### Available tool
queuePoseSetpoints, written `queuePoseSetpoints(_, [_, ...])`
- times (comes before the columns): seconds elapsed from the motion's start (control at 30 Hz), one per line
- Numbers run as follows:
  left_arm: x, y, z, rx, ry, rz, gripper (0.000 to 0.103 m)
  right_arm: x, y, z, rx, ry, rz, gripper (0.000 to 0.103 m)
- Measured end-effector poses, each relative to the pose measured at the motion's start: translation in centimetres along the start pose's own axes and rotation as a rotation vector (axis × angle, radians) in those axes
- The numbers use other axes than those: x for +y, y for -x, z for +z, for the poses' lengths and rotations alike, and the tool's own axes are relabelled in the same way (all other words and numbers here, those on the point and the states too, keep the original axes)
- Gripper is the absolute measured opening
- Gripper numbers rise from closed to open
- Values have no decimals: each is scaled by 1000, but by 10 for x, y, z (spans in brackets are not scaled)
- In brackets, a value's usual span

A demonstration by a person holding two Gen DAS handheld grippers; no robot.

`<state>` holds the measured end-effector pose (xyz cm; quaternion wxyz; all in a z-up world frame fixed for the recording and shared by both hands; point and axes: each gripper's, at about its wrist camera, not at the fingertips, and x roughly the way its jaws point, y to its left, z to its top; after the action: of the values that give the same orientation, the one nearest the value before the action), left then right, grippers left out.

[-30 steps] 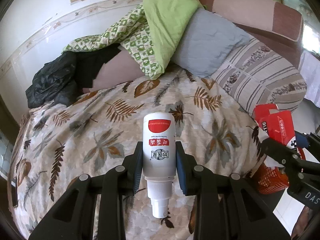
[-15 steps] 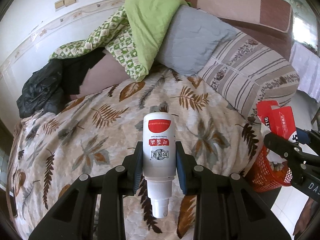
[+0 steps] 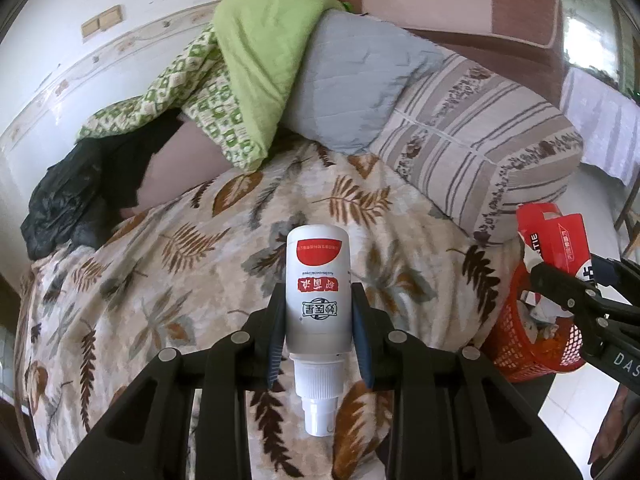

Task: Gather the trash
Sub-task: 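Carry the spray bottle and red box over the red basket with both tools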

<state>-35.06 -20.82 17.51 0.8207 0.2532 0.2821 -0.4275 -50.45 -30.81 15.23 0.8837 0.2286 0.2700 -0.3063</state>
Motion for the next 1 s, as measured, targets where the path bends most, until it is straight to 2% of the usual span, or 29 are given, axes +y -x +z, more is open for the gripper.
queuePoseSetpoints(0.4, [-51,-10,12,-4,-88,-61,29,-45,9,-6,-13,-78,-76,63])
queuePoseSetpoints(1.0, [-125,-21,35,-21,-185,-187,29,-118,42,-15,-41,-184,-240,63])
